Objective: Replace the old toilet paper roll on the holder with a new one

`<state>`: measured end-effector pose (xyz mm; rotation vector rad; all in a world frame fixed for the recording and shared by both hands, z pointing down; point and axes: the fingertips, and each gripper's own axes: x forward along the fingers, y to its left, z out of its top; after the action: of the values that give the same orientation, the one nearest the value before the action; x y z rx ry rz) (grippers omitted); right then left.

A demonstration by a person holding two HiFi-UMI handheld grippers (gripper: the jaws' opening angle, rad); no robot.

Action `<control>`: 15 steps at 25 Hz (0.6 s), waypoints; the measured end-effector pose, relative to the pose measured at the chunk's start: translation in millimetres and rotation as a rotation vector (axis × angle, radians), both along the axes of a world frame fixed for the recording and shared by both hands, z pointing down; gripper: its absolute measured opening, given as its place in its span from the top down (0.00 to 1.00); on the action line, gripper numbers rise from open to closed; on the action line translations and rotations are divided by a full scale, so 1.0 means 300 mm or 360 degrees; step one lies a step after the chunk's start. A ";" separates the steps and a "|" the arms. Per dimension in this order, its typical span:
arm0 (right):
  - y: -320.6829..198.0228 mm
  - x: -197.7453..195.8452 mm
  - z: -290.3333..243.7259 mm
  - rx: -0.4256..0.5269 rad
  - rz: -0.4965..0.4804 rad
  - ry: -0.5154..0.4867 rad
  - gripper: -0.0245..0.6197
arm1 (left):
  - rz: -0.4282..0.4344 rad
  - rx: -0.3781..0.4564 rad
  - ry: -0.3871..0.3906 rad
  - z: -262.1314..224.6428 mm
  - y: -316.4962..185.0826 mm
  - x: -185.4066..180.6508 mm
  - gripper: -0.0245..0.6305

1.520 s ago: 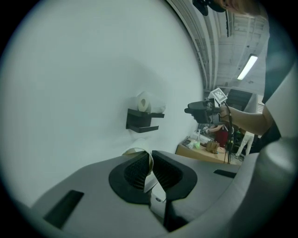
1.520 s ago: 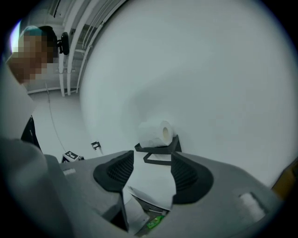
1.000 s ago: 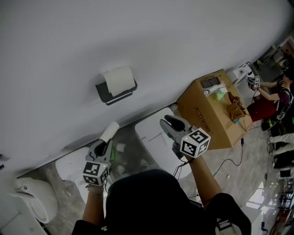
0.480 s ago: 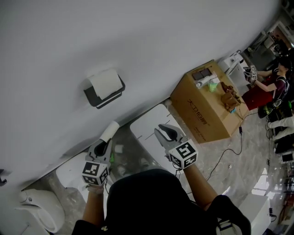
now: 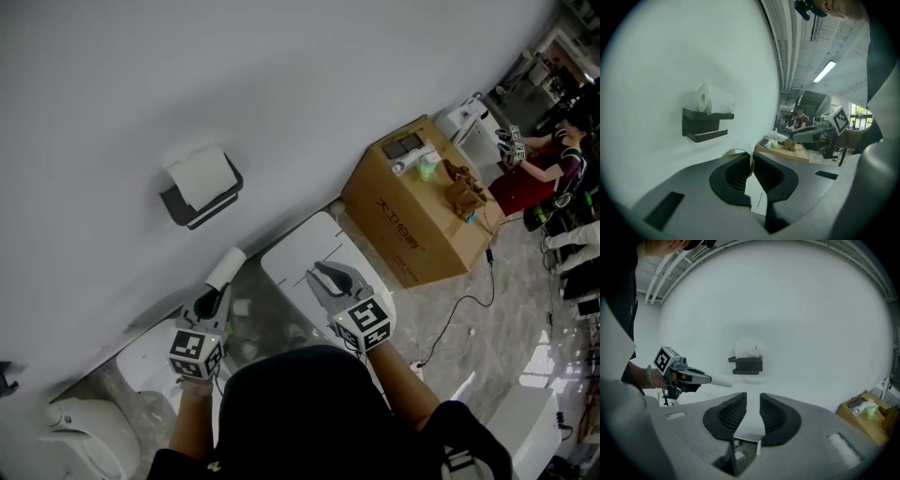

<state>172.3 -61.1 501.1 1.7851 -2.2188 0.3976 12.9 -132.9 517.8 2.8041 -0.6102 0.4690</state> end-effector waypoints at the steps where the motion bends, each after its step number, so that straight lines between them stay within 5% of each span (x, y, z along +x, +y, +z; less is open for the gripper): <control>1: 0.002 -0.004 0.001 0.0001 0.0000 -0.0003 0.83 | 0.0006 0.0000 0.0000 0.002 0.002 0.005 0.91; 15: 0.057 -0.004 0.014 -0.0027 0.0023 -0.0001 0.86 | 0.0049 -0.0006 -0.0007 0.002 0.047 0.023 0.91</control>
<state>171.0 -44.1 505.4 1.7938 -2.1973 0.4187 19.9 -118.9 518.6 2.8133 -0.5671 0.4818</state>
